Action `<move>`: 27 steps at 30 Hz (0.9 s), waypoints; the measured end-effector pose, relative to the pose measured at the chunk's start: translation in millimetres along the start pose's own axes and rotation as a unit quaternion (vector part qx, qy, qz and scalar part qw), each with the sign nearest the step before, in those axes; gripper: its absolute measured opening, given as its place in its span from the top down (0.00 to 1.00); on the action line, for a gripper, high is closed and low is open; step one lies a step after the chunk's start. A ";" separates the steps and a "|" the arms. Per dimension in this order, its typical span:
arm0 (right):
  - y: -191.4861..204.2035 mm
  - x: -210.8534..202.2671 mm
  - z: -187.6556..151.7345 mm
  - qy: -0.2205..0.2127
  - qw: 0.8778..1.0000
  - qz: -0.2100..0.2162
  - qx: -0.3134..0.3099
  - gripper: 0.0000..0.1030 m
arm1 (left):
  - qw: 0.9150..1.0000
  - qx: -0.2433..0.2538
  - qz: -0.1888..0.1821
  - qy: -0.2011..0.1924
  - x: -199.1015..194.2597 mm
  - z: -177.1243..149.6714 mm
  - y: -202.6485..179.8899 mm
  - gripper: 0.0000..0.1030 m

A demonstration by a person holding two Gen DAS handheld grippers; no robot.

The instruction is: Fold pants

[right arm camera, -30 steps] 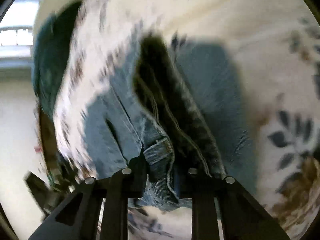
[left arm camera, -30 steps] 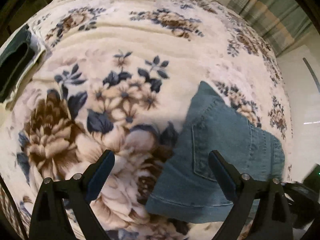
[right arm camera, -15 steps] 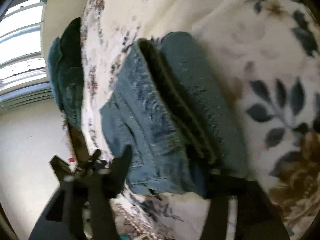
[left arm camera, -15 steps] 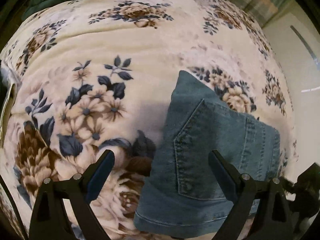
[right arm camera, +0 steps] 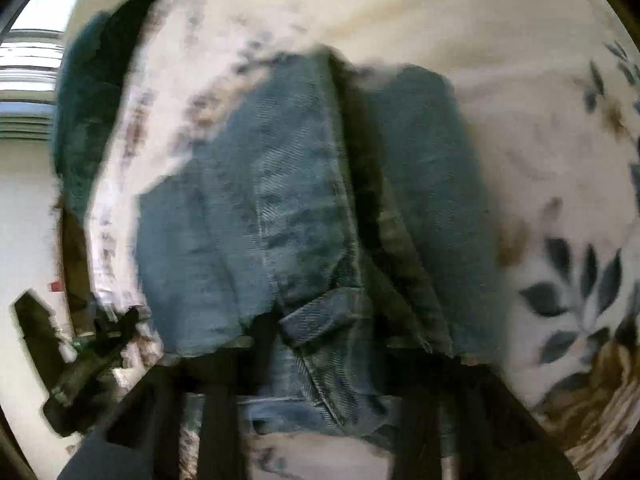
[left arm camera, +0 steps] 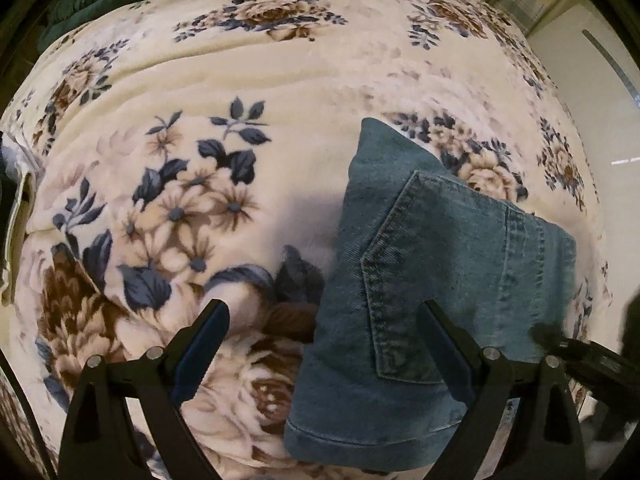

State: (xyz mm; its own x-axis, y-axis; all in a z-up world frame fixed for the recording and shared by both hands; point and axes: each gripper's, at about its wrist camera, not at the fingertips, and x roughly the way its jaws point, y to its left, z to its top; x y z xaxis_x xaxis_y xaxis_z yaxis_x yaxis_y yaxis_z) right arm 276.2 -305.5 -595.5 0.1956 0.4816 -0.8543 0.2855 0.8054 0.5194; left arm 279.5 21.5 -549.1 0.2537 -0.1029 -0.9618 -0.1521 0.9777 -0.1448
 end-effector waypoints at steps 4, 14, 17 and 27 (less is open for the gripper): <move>6.7 -54.9 -13.2 -0.077 0.997 -0.005 -0.005 0.80 | 1.000 -0.005 -0.008 -0.009 -11.3 7.5 4.0 0.07; -68.5 -29.5 -16.2 -0.026 0.996 0.006 0.080 0.72 | 0.998 -0.010 -0.049 0.036 18.9 74.1 -15.2 0.08; -74.5 -15.0 -5.1 -0.010 0.995 0.028 0.099 0.54 | 0.996 -0.030 -0.039 0.075 47.3 97.7 -5.5 0.08; -55.7 -47.1 1.2 0.002 0.997 0.031 0.074 0.34 | 0.991 -0.067 -0.074 0.091 36.3 101.0 12.8 0.08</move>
State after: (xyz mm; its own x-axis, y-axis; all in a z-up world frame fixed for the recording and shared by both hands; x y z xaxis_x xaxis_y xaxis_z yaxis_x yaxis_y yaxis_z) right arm 252.2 -373.5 -584.1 0.2127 0.5304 -0.8206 0.4079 0.7150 0.5678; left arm 383.3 48.7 -562.3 0.1075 -0.2870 -0.9519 -0.2554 0.9173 -0.3054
